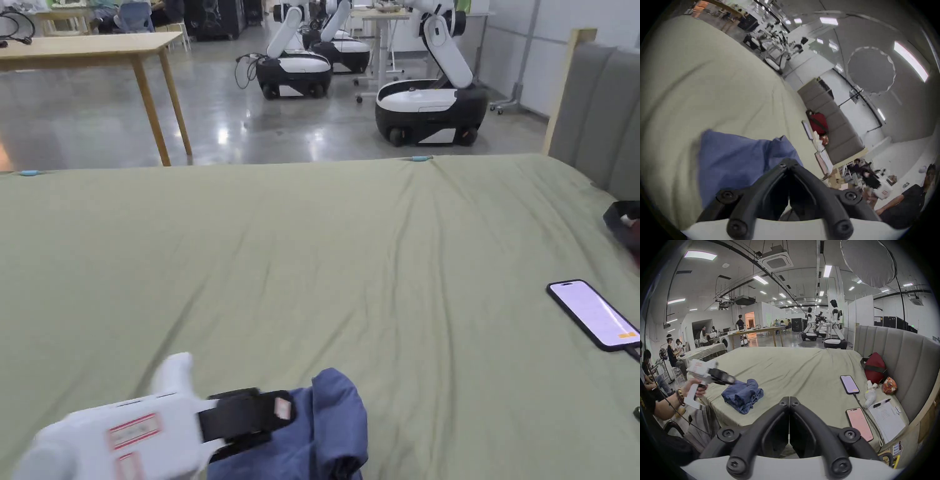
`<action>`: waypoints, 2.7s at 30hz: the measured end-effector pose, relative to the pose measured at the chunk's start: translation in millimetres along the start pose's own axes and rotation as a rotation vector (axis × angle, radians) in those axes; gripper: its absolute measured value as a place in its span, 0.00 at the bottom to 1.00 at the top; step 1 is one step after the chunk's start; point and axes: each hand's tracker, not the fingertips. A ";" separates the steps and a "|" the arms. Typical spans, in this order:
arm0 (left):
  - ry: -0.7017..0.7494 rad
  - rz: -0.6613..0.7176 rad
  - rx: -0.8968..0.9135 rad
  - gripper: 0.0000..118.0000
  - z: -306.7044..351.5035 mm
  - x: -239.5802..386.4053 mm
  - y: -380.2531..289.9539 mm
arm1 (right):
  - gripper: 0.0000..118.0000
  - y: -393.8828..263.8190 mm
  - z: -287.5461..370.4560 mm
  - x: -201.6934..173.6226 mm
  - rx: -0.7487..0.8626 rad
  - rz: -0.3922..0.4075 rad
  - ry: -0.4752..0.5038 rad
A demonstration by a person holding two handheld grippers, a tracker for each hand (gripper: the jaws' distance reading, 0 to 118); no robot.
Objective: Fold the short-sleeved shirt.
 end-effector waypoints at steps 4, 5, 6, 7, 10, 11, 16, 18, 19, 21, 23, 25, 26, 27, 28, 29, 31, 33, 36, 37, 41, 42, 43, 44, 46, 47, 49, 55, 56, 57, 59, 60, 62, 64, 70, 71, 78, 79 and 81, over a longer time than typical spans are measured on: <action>0.084 -0.032 -0.125 0.00 -71.9 0.0 -4.7 | 0.01 -2.7 9.3 -0.3 -0.004 0.007 -0.014; 0.088 -0.067 -0.145 0.00 -85.0 -0.2 -6.6 | 0.01 -4.0 12.6 -0.9 -0.006 0.005 -0.021; 0.085 -0.049 -0.149 0.00 -96.6 -2.5 -8.8 | 0.01 -5.7 15.8 -0.3 -0.007 0.000 -0.026; 0.093 -0.047 -0.184 0.00 -98.2 -5.8 -14.9 | 0.01 -7.5 18.4 1.1 -0.012 -0.004 -0.031; 0.142 -0.062 -0.181 0.00 -107.8 -8.4 -20.2 | 0.01 -12.3 24.6 2.0 -0.034 0.001 -0.069; 0.134 -0.068 -0.175 0.00 -98.9 -5.8 -20.6 | 0.01 -13.4 25.9 2.5 -0.038 0.001 -0.070; -0.007 -0.068 -0.043 0.00 -39.7 13.7 -8.1 | 0.01 -9.4 15.2 1.5 -0.028 -0.023 -0.054; -0.038 -0.068 0.023 0.00 -4.1 18.7 -5.2 | 0.01 0.5 -0.7 -5.2 0.002 -0.031 -0.009; -0.034 -0.062 0.062 0.00 22.6 18.7 -6.8 | 0.01 7.3 -12.2 -9.9 0.022 -0.037 0.034; -0.012 -0.046 0.125 0.00 60.2 11.7 -10.1 | 0.01 21.0 -39.6 -19.7 0.050 -0.051 0.120; 0.030 -0.007 0.163 0.00 91.9 4.1 -16.6 | 0.01 31.0 -75.4 -33.1 0.048 -0.066 0.220; 0.093 0.007 0.199 0.00 117.5 -9.0 -23.2 | 0.01 32.9 -123.4 -49.8 0.024 -0.061 0.317; 0.117 0.008 0.208 0.00 126.6 -15.0 -26.2 | 0.01 28.3 -145.1 -57.3 0.001 -0.067 0.309; 0.142 0.025 0.212 0.00 135.7 -22.8 -29.4 | 0.01 20.9 -171.1 -65.1 -0.025 -0.077 0.318; 0.157 0.052 0.219 0.00 142.2 -28.6 -33.7 | 0.01 11.0 -193.7 -70.4 -0.074 -0.098 0.340; 0.159 0.071 0.231 0.00 146.7 -32.9 -37.5 | 0.01 2.0 -210.3 -73.5 -0.114 -0.117 0.357; 0.152 0.094 0.236 0.00 153.7 -41.5 -44.8 | 0.01 -17.9 -241.2 -78.7 -0.193 -0.159 0.375; 0.162 0.096 0.231 0.00 155.2 -44.5 -51.3 | 0.01 -35.8 -260.3 -80.6 -0.252 -0.215 0.363; 0.162 0.091 0.223 0.00 152.2 -49.2 -56.3 | 0.01 -52.1 -276.1 -79.3 -0.346 -0.290 0.396; 0.149 0.090 0.213 0.00 148.6 -49.8 -55.8 | 0.01 -55.6 -277.3 -80.3 -0.373 -0.297 0.411; 0.127 0.062 0.191 0.05 128.0 -47.3 -49.2 | 0.01 -54.6 -276.4 -76.6 -0.375 -0.319 0.407; 0.128 0.055 0.186 0.23 120.6 -47.5 -44.5 | 0.01 -53.9 -276.5 -77.6 -0.382 -0.310 0.401; 0.130 0.061 0.178 0.51 114.3 -58.8 -38.3 | 0.01 -53.6 -276.5 -78.6 -0.383 -0.297 0.395; 0.129 0.058 0.140 0.81 105.5 -62.1 -33.6 | 0.01 -53.6 -276.2 -79.5 -0.380 -0.288 0.395; 0.099 0.057 0.135 1.00 89.8 -69.6 -26.2 | 0.01 -53.6 -274.6 -82.3 -0.376 -0.271 0.387; 0.104 0.062 0.126 1.00 80.0 -72.0 -23.2 | 0.01 -53.6 -274.4 -82.1 -0.375 -0.271 0.386; 0.098 0.067 0.082 1.00 60.3 -81.0 -16.6 | 0.01 -54.5 -274.2 -81.7 -0.372 -0.273 0.386; 0.030 0.055 0.033 0.99 15.8 -82.5 -12.4 | 0.01 -58.8 -272.8 -80.0 -0.360 -0.304 0.388; -0.005 0.058 0.008 0.97 11.0 -80.6 -11.1 | 0.01 -59.1 -272.9 -79.6 -0.359 -0.308 0.389; -0.004 0.056 0.005 0.91 8.5 -79.4 -10.3 | 0.01 -59.4 -272.8 -78.9 -0.359 -0.310 0.389; 0.077 -0.005 -0.007 0.61 4.1 -74.2 -8.4 | 0.01 -59.9 -271.9 -79.0 -0.358 -0.310 0.382; 0.112 -0.032 -0.019 0.28 4.5 -74.2 -8.1 | 0.01 -60.1 -271.5 -79.2 -0.358 -0.309 0.379; 0.096 0.030 -0.026 0.28 4.7 -83.6 -4.2 | 0.01 -60.5 -271.5 -79.6 -0.357 -0.311 0.384; 0.055 0.051 -0.036 0.28 7.7 -91.1 0.6 | 0.01 -60.6 -271.5 -80.7 -0.353 -0.314 0.382; 0.002 0.048 -0.081 0.28 49.7 -119.9 39.8 | 0.01 -43.4 -250.9 -95.3 -0.330 -0.361 0.421; -0.007 0.044 -0.079 0.28 69.9 -132.8 50.6 | 0.01 -39.4 -246.1 -98.1 -0.324 -0.360 0.425; 0.022 0.015 -0.033 0.28 250.2 -255.6 119.8 | 0.01 -25.4 -232.7 -119.5 -0.312 -0.365 0.420; 0.018 0.020 -0.028 0.28 279.4 -274.5 128.8 | 0.01 -25.0 -232.1 -122.3 -0.320 -0.375 0.410; 0.063 0.042 0.010 0.28 340.9 -306.7 146.7 | 0.01 -23.5 -231.7 -131.4 -0.342 -0.376 0.400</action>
